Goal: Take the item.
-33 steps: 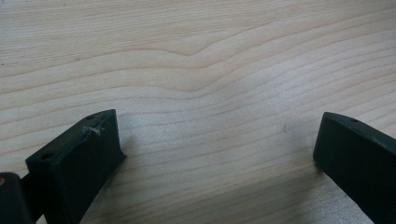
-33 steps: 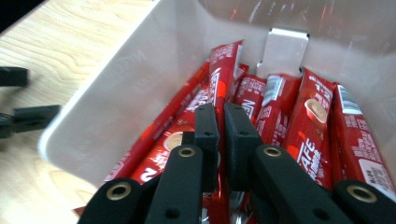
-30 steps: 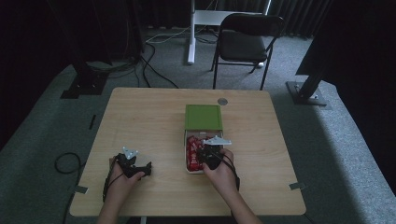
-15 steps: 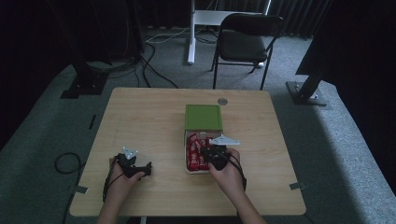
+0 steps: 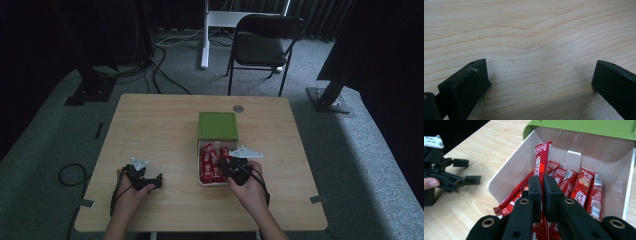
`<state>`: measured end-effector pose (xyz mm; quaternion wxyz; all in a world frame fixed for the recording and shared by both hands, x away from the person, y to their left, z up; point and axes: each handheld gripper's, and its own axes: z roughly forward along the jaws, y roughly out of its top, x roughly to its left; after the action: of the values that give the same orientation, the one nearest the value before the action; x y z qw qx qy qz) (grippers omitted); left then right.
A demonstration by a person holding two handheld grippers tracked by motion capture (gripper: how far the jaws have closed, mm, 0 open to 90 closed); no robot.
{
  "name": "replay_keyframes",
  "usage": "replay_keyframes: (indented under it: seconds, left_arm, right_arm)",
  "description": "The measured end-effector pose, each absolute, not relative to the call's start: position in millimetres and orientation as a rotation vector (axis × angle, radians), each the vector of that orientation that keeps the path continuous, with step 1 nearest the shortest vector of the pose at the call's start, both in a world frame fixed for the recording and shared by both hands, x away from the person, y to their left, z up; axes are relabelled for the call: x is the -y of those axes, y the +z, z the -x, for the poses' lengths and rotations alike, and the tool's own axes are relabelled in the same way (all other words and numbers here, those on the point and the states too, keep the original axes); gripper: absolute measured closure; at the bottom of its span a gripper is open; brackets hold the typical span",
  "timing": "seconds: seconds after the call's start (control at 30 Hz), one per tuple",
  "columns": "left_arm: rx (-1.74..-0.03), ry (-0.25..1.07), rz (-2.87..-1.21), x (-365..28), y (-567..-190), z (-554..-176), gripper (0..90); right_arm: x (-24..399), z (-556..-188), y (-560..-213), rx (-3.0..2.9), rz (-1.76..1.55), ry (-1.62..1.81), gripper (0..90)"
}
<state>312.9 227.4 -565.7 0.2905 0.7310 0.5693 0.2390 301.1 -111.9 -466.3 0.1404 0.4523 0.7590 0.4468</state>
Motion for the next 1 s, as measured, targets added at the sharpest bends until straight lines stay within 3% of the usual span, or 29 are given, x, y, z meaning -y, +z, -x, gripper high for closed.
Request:
replay_keyframes:
  seconds: [1.0]
  left_arm:
    - [-1.520, 0.635, -1.953, -228, -565, -313, 1.5]
  right_arm:
    - [130, -307, -425, -2.073, -1.269, 1.429, 85.4]
